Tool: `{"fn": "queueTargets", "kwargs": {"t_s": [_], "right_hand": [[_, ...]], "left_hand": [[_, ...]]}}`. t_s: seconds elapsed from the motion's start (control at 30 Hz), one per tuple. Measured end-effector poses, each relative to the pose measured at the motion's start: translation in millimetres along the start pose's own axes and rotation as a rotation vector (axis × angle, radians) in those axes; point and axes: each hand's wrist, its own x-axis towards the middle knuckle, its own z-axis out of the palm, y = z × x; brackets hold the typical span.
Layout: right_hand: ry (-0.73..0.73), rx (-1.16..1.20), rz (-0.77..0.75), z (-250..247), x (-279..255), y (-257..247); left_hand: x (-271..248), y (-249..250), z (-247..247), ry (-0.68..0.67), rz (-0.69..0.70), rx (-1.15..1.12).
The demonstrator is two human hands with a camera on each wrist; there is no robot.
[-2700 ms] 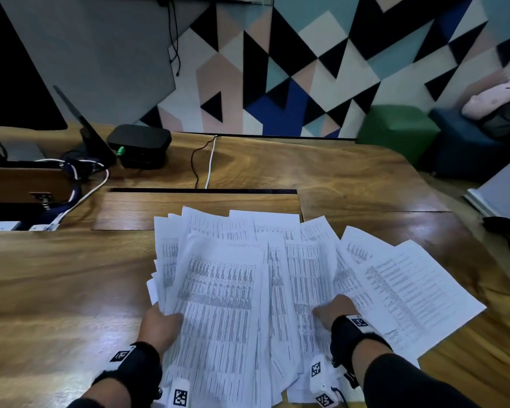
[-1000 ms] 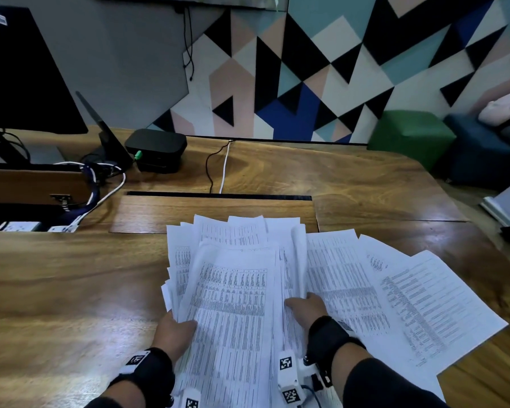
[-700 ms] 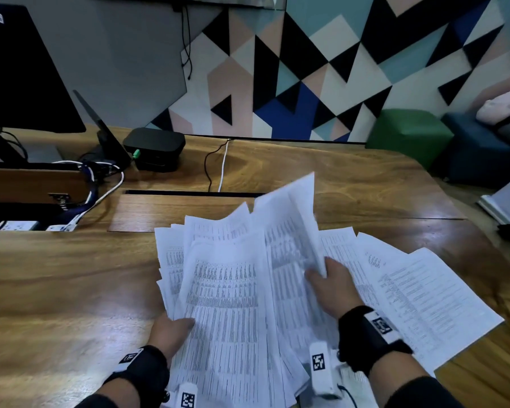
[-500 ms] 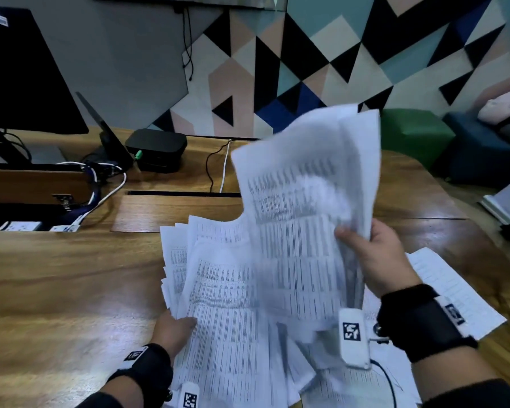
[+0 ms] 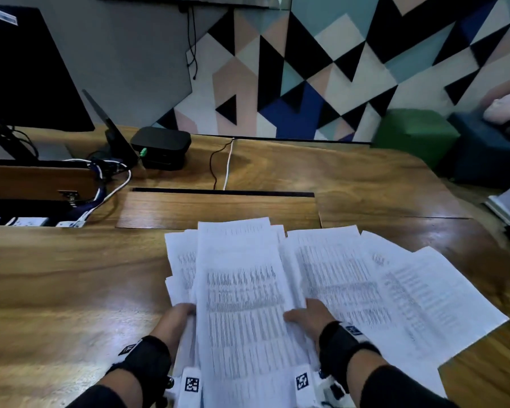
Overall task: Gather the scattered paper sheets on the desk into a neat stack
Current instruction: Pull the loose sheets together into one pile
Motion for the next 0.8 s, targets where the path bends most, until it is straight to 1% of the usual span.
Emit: {"fn": "queueTargets", "kwargs": {"t_s": [0.07, 0.13, 0.17, 0.2, 0.27, 0.3, 0.33, 0.37, 0.43, 0.47, 0.5, 0.57, 0.63, 0.77, 0.8], "right_hand": [[0.008, -0.068, 0.025, 3, 23, 21], [-0.006, -0.124, 0.016, 4, 54, 45], [-0.020, -0.139, 0.013, 5, 57, 47], [-0.035, -0.166, 0.016, 4, 54, 45], [-0.034, -0.267, -0.017, -2, 14, 15], [0.002, -0.317, -0.045, -9, -1, 6], [0.066, -0.320, -0.055, -20, -10, 3], [0.169, -0.308, -0.060, -34, -13, 5], [0.404, -0.337, -0.010, -69, -14, 11], [0.490, -0.372, 0.049, -85, -11, 18], [0.544, -0.414, 0.132, -100, -11, 24], [0.562, -0.477, 0.289, -120, -7, 35], [0.553, -0.559, 0.350, -128, -6, 40], [0.492, -0.549, 0.346, -129, 2, 41], [0.462, -0.526, 0.319, -128, 5, 43]], "left_hand": [[1, -1, -2, -0.027, -0.038, -0.117], [2, -3, -1, -0.105, -0.039, -0.069], [2, -5, 1, -0.107, -0.024, 0.015], [5, -8, 1, -0.084, -0.002, 0.071], [6, -12, 4, -0.052, -0.007, 0.112], [5, -12, 5, -0.037, -0.011, 0.120], [5, -12, 5, -0.033, -0.004, 0.116], [6, -11, 5, -0.027, 0.014, 0.120], [6, -9, 4, -0.014, 0.062, 0.131], [5, -9, 5, -0.008, 0.088, 0.132], [3, -8, 5, 0.003, 0.108, 0.141], [4, -8, 6, 0.029, 0.143, 0.157], [8, -11, 8, 0.052, 0.162, 0.171], [11, -16, 15, 0.101, 0.173, 0.185], [11, -17, 16, 0.104, 0.180, 0.186]]}}
